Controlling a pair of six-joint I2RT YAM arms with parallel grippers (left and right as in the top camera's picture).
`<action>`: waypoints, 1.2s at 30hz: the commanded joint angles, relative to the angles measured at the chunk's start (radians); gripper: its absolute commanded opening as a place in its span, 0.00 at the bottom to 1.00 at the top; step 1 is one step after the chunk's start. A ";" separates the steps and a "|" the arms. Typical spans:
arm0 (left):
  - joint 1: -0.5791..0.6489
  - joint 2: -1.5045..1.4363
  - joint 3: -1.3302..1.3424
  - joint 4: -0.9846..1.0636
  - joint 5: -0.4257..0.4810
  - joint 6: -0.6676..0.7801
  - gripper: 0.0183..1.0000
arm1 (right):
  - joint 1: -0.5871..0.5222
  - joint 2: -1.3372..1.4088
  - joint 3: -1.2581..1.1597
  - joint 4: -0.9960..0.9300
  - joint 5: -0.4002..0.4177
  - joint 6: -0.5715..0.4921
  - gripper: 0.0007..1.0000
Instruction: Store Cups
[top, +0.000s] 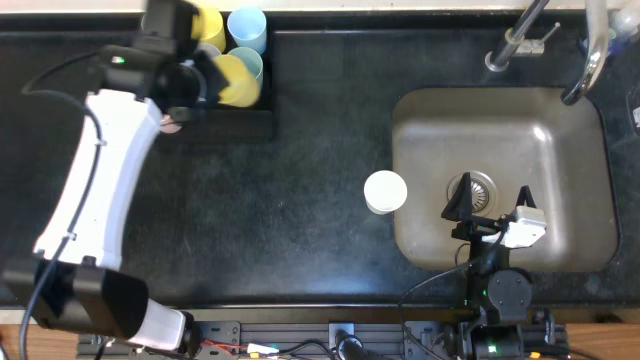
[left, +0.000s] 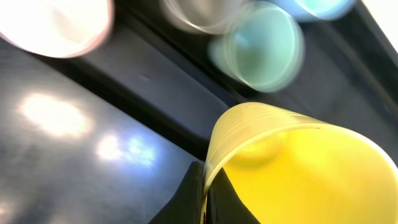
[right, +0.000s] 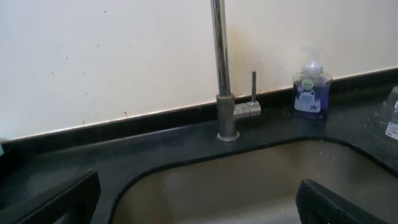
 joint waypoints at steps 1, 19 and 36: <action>0.076 0.013 -0.100 0.003 0.031 -0.030 0.02 | -0.006 -0.007 -0.013 0.003 -0.002 -0.003 1.00; 0.134 0.081 -0.204 0.129 -0.098 -0.033 0.02 | -0.006 -0.007 -0.013 0.003 -0.002 -0.003 1.00; 0.095 0.139 -0.204 0.185 -0.153 -0.033 0.02 | -0.006 -0.007 -0.013 0.003 -0.002 -0.003 1.00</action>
